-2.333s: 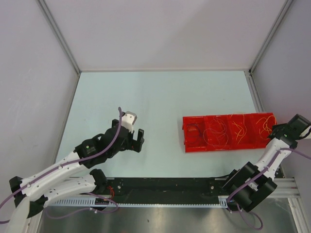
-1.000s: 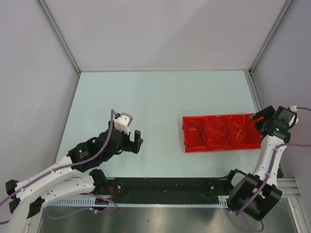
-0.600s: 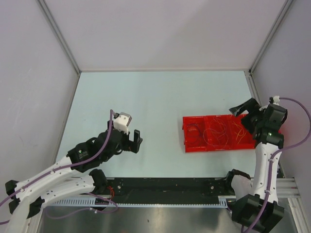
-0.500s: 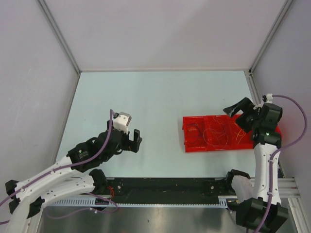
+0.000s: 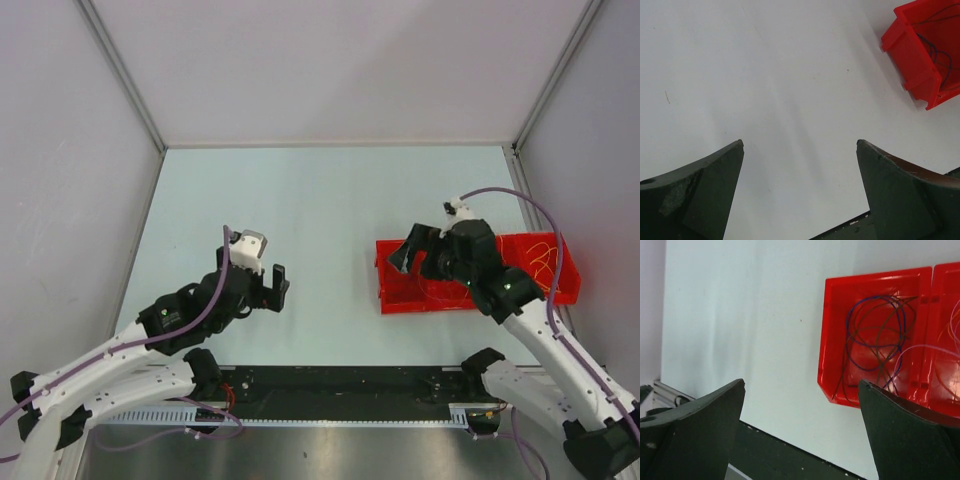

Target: Untangle the cables

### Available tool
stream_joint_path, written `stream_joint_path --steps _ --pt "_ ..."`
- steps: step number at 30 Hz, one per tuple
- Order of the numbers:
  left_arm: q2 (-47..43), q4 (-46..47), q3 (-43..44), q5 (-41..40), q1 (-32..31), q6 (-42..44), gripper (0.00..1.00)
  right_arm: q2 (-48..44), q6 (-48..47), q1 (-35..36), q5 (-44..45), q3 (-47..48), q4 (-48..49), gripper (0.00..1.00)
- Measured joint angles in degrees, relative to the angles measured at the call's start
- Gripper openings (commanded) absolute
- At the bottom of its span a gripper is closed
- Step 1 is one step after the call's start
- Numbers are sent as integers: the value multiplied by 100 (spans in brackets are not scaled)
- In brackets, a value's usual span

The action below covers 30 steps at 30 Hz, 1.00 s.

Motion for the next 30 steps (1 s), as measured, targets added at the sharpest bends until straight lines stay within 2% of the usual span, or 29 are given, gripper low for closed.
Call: stream_joint_path --steps 3,4,9,11,16,24,30 --pt "-13 0 0 -61 0 0 100 -149 210 1080 957 0 -212 100" --pt "-17 -2 0 -74 0 0 100 -221 262 1143 1193 0 -302 100" --pt "-20 -13 0 -92 -7 -7 100 -726 1121 3340 3340 -116 -883 99" --pt "-20 -61 2 -109 -11 -57 100 -811 1495 3971 4079 -140 -1207 100" --pt "-142 -448 76 -136 -11 -249 100 -793 2135 4395 4892 -157 -1681 100" --pt "-955 -675 136 -323 -13 -354 100 -774 2531 4457 5222 -190 -1897 100" --pt "-868 -682 136 -374 -13 -354 100 -890 2741 4457 5431 -192 -2087 100"
